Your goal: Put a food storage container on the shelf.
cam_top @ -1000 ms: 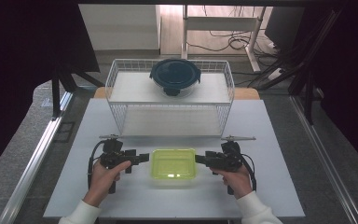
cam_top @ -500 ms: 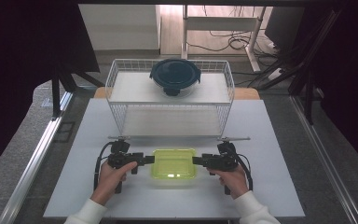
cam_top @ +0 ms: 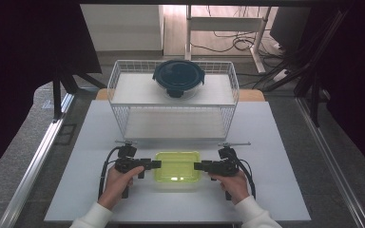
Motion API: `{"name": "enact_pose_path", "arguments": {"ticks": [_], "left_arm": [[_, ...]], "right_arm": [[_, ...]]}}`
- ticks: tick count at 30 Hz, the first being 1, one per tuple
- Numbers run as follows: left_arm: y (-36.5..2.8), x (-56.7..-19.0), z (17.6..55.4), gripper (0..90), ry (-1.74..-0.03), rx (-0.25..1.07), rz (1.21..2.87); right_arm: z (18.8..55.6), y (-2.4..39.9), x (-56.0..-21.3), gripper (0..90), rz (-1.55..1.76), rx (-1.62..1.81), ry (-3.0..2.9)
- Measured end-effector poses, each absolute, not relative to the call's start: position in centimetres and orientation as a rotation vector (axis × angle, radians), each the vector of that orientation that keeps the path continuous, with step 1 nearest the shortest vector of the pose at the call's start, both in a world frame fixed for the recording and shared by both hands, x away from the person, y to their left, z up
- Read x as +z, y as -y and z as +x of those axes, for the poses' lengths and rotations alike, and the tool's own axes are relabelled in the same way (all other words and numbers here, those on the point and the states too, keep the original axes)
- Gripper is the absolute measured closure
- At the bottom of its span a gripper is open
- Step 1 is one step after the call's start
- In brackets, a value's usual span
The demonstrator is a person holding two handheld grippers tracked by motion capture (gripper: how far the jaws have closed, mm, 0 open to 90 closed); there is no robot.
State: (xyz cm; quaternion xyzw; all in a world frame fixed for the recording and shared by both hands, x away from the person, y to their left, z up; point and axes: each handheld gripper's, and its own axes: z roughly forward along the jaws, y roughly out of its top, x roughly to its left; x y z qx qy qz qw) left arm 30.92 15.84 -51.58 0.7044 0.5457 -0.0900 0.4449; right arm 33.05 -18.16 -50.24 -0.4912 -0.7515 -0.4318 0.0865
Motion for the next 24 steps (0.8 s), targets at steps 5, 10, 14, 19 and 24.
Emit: {"name": "enact_pose_path", "arguments": {"ticks": [5, 10, 14, 19, 24], "left_arm": [[-15.8, -52.3, 31.0, 41.3, -1.38, -0.26, 1.732], [-15.7, -52.6, 31.1, 46.9, -1.379, -0.309, 1.712], [-15.7, -52.9, 31.2, 53.3, -1.369, -0.382, 1.677], [-15.8, -53.0, 31.1, 59.6, -1.376, -0.425, 1.645], [-15.8, -52.5, 30.6, 64.8, -1.377, -0.411, 1.628]], "right_arm": [[33.0, 18.3, -50.3, 54.6, -1.471, -1.291, 2.218], [32.9, 18.5, -50.6, 57.8, -1.469, -1.272, 2.197], [33.0, 18.3, -50.9, 65.6, -1.459, -1.241, 2.175], [33.0, 18.4, -51.1, 70.5, -1.459, -1.214, 2.135], [32.6, 18.6, -50.8, 74.8, -1.479, -1.231, 2.118]]}}
